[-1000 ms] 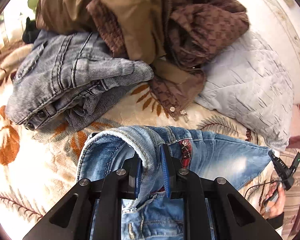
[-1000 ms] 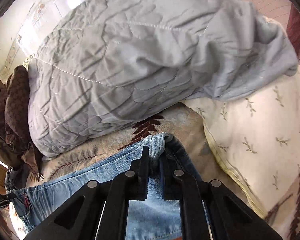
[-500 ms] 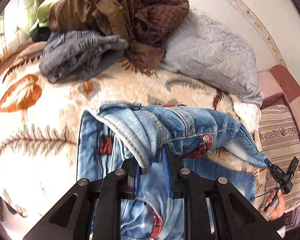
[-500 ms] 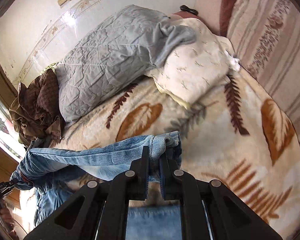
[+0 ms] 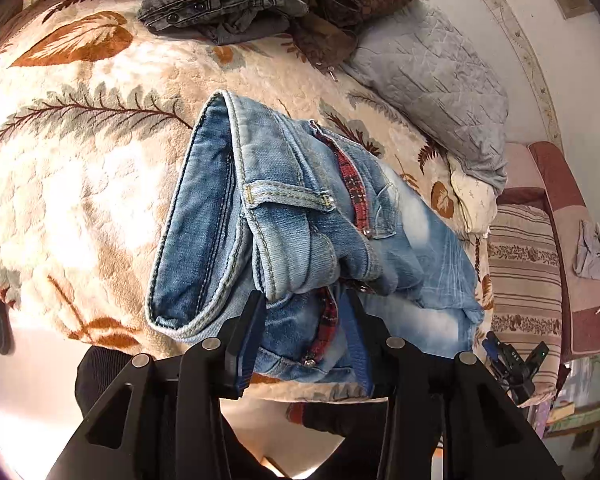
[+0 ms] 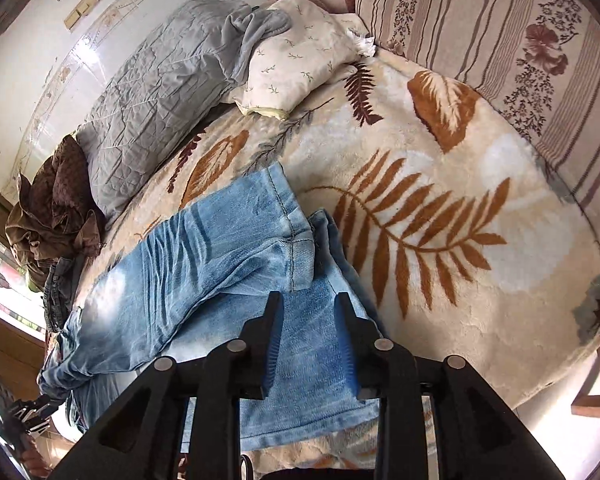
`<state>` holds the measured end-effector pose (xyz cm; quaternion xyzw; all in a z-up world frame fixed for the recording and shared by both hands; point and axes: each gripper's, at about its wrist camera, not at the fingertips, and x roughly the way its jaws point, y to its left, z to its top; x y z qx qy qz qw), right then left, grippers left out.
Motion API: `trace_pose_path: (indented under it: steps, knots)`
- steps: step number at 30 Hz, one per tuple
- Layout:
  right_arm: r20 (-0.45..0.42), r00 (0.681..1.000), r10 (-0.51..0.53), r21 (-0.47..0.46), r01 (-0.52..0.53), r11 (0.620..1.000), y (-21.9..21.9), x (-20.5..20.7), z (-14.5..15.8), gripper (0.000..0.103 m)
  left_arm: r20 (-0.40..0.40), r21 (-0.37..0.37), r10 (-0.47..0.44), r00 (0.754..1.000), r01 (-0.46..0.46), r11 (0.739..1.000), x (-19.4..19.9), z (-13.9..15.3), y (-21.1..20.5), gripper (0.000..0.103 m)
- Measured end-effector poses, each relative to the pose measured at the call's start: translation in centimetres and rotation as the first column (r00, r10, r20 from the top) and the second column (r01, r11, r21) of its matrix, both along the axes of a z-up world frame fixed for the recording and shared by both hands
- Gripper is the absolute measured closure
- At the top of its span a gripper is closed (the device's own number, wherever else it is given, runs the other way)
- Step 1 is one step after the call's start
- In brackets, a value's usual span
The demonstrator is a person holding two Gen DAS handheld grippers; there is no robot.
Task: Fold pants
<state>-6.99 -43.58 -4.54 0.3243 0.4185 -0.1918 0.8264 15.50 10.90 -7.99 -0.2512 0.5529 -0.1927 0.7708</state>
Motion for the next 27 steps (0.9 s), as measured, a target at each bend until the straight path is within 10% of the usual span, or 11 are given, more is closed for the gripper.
trace_pose_path:
  steps: [10, 23, 25, 27]
  knots:
    - [0.081, 0.994, -0.071, 0.227, 0.051, 0.973, 0.2, 1.9, -1.4, 0.052, -0.102, -0.200, 0.058, 0.993, -0.078, 0.977, -1.0, -0.6, 0.6, 0.051]
    - [0.104, 0.984, -0.143, 0.408, 0.089, 0.909, -0.4, 6.5, -5.2, 0.050, -0.253, -0.059, 0.116, 0.961, -0.135, 0.989, 5.3, -4.7, -3.9, 0.060]
    - [0.125, 0.983, -0.131, 0.414, 0.069, 0.908, -0.7, 7.0, -5.6, 0.077, -0.241, 0.014, 0.098, 0.966, -0.097, 0.995, 6.5, -4.2, -5.3, 0.088]
    - [0.129, 0.985, -0.119, 0.392, 0.060, 0.918, -1.0, 7.3, -5.2, 0.100, -0.182, 0.024, 0.076, 0.980, -0.073, 0.997, 7.1, -2.5, -6.1, 0.090]
